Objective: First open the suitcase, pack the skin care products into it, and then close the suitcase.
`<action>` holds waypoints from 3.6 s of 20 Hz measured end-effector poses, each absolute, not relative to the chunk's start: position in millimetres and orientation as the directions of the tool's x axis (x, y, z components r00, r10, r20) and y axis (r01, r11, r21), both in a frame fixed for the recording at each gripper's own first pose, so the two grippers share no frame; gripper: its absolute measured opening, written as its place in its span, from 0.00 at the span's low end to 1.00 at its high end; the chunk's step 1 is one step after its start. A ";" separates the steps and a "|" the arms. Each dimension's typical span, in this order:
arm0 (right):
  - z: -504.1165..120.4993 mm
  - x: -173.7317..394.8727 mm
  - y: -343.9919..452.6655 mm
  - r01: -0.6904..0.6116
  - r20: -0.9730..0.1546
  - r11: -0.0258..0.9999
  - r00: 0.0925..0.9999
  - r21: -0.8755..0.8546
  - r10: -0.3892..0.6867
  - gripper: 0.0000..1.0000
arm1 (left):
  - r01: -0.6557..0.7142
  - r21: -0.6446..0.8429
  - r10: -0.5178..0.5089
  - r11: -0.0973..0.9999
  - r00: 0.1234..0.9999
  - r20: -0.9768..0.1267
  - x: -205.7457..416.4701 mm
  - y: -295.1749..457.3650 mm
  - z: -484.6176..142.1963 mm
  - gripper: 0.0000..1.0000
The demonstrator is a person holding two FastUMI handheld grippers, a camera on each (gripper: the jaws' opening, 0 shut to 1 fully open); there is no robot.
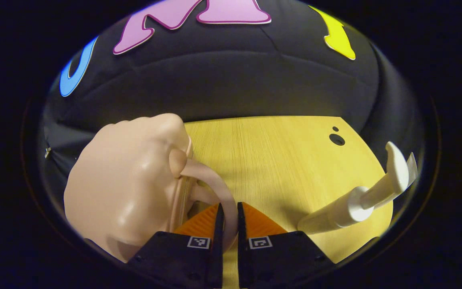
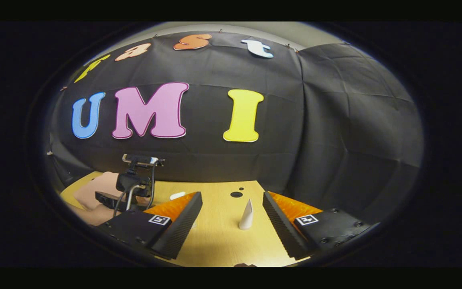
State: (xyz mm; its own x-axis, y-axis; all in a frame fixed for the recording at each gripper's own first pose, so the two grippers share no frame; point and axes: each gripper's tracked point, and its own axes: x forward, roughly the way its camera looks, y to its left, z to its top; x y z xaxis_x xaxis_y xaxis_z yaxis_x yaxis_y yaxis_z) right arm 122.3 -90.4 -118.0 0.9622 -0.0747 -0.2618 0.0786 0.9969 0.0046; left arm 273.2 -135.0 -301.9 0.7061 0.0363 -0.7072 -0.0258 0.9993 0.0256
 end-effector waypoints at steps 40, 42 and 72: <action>-118.8 53.6 8.6 0.113 -0.253 0.990 0.959 -0.084 -0.131 0.97 | -0.317 0.123 0.307 0.940 0.634 -0.710 229.5 470.9 -343.9 0.19; -118.2 54.0 9.6 0.108 -0.251 0.990 0.960 -0.087 -0.126 0.97 | -0.346 0.168 0.361 0.923 0.629 -0.689 224.9 478.4 -333.9 0.28; -191.1 94.2 -129.7 0.031 -0.317 0.999 0.948 -0.027 -0.038 0.97 | 0.265 -0.089 -0.279 0.960 0.917 -0.284 177.4 -214.1 -230.5 0.98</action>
State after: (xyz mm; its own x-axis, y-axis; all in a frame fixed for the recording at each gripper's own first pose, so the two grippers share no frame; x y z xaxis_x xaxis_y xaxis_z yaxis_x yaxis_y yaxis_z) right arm 94.2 -129.7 -191.1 0.9478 -0.0383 -0.3165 0.0313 0.9991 -0.0273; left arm 177.4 -214.1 -230.5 0.9174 -0.2792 -0.2837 0.2647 0.9602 -0.0889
